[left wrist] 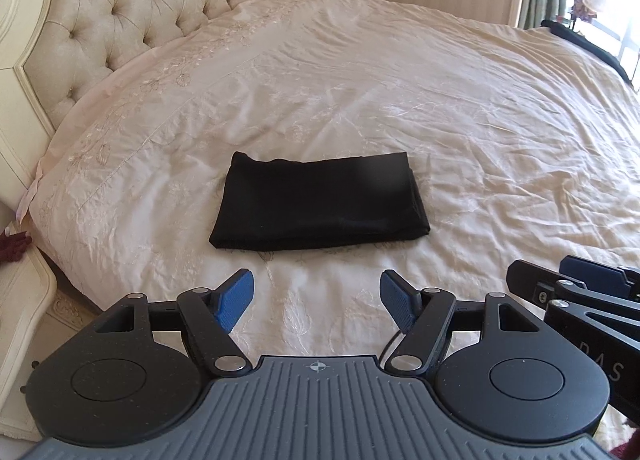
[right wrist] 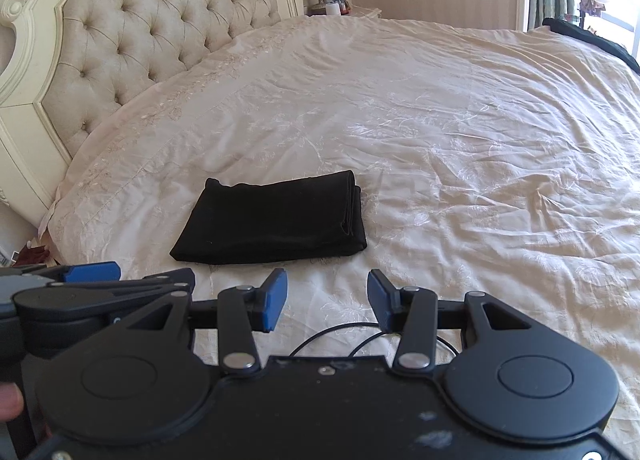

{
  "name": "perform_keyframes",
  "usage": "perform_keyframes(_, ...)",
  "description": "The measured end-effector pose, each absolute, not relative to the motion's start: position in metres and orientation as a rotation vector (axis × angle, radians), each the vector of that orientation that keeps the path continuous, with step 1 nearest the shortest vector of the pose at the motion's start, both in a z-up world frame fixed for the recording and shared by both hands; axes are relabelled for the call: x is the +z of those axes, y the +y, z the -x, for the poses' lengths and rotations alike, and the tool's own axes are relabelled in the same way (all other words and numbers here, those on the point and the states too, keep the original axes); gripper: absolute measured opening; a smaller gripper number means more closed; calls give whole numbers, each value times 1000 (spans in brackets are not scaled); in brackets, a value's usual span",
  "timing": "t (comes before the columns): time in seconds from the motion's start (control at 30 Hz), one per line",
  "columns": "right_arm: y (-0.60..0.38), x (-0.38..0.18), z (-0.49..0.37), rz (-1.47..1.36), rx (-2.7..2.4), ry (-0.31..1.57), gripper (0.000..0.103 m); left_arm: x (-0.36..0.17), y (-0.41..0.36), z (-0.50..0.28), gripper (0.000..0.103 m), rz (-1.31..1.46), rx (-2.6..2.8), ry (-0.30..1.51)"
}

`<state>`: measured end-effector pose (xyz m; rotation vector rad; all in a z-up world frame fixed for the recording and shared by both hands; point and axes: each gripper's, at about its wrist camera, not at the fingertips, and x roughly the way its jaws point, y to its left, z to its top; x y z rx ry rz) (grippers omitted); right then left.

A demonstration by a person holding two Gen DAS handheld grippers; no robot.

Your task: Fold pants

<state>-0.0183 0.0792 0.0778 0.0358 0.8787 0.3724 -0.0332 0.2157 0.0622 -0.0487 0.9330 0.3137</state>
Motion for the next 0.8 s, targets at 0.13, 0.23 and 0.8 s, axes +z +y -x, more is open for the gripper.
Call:
perform_keyframes(0.13,80,78,16,-49,373,881,47,61,216,31,69,39,315,945)
perform_keyframes(0.23,85,77,13,-50,376,889,47,61,220,31,69,47,318,949)
perform_keyframes(0.8,93,73,10,-65,401,916,48,57,231,31,69,65,341,988)
